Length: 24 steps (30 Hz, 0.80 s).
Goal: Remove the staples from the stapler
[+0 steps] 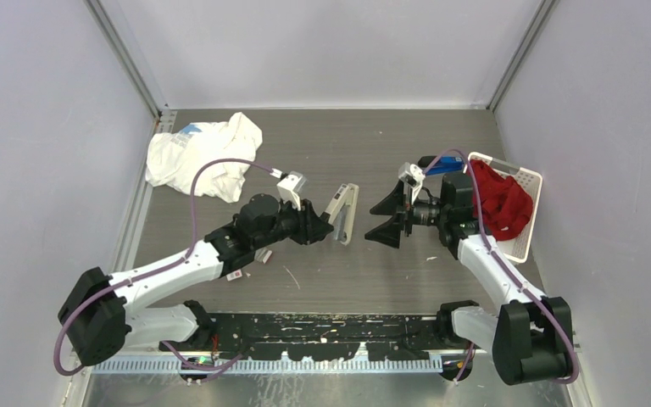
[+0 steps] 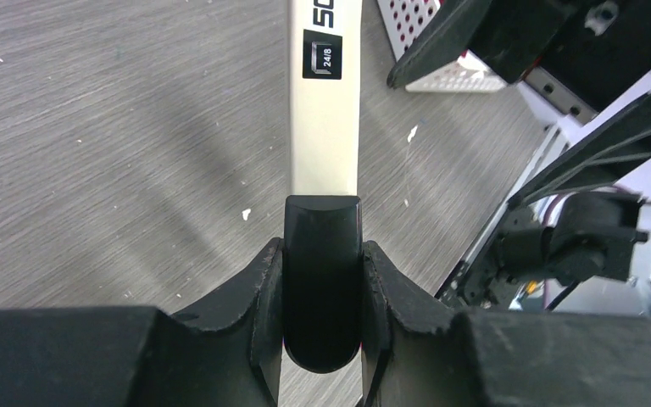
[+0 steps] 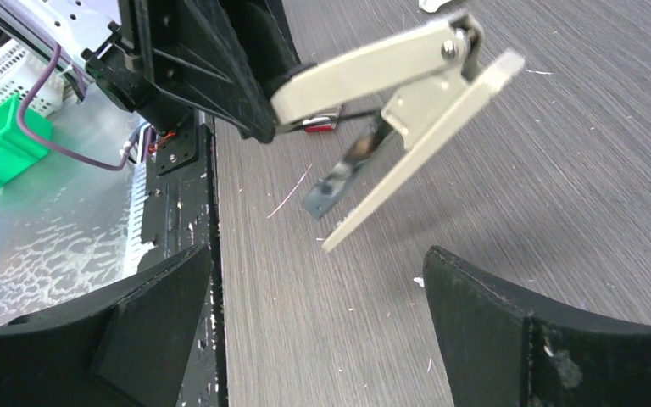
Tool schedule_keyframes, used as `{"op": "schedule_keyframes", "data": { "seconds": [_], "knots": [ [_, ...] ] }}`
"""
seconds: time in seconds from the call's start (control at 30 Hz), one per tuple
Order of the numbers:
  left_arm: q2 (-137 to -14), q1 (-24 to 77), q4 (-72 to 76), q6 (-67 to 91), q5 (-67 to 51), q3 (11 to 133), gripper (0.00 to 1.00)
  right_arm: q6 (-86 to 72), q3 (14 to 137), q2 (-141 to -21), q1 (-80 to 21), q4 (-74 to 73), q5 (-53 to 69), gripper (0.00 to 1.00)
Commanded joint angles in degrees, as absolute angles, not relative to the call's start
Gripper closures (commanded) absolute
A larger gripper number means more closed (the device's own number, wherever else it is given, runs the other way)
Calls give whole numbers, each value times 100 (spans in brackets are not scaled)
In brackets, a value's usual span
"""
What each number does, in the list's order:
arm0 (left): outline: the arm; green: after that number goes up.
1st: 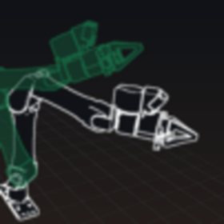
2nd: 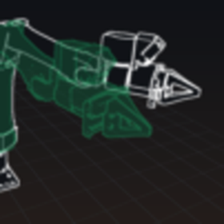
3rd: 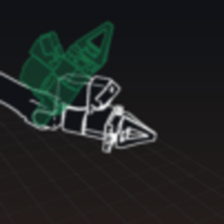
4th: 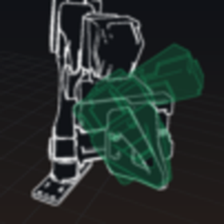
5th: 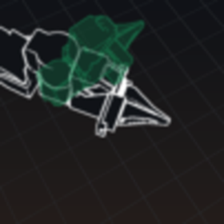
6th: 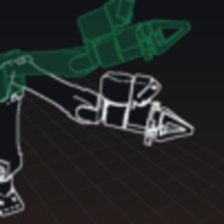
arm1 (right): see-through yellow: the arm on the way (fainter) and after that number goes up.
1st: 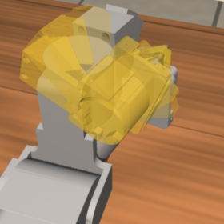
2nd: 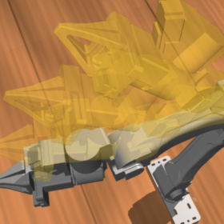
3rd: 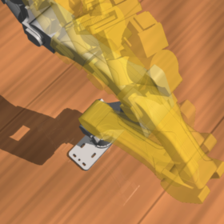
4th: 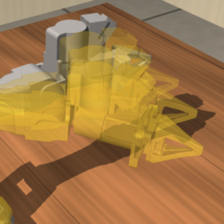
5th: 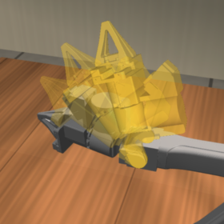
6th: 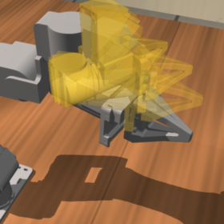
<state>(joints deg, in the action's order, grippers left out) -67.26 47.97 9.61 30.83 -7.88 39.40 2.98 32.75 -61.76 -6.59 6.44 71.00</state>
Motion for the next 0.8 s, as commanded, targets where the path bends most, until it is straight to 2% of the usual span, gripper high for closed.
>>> {"op": "schedule_keyframes", "data": {
  "seconds": [0.0,0.23,0.47,0.6,0.77],
  "knots": [
    [-6251,4755,1689,3818,-293,4100,100,115,3330,-6293,-695,1344,7113,0],
    [-6015,4837,1641,4284,280,4046,100,-237,3782,-6938,-738,1770,7118,0],
    [-5997,5205,1493,4353,986,4199,100,-1070,3823,-7290,-1233,2500,7183,0],
    [-6043,5317,1945,4370,946,4111,100,-1762,3565,-7409,-1271,3161,7169,0],
    [-5981,5325,2628,4121,733,3853,100,-1898,3541,-7520,-1291,3180,7085,0]
  ]
}}
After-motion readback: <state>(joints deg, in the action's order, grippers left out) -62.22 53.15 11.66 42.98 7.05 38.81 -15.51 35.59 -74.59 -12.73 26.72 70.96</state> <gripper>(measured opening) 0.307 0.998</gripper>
